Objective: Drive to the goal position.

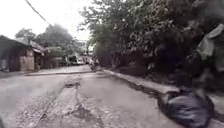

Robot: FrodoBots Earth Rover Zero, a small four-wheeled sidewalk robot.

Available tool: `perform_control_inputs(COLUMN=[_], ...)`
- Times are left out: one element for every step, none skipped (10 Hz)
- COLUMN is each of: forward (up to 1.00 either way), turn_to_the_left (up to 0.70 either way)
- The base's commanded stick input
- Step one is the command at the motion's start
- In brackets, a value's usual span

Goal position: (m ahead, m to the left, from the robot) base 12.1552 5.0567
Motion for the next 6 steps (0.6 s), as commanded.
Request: perform_control_inputs(forward=[1.0, 1.0, 1.0, 1.0, 1.0, 1.0], turn_to_the_left=[0.0, 0.0, 0.0, 0.0, 0.0, 0.0])
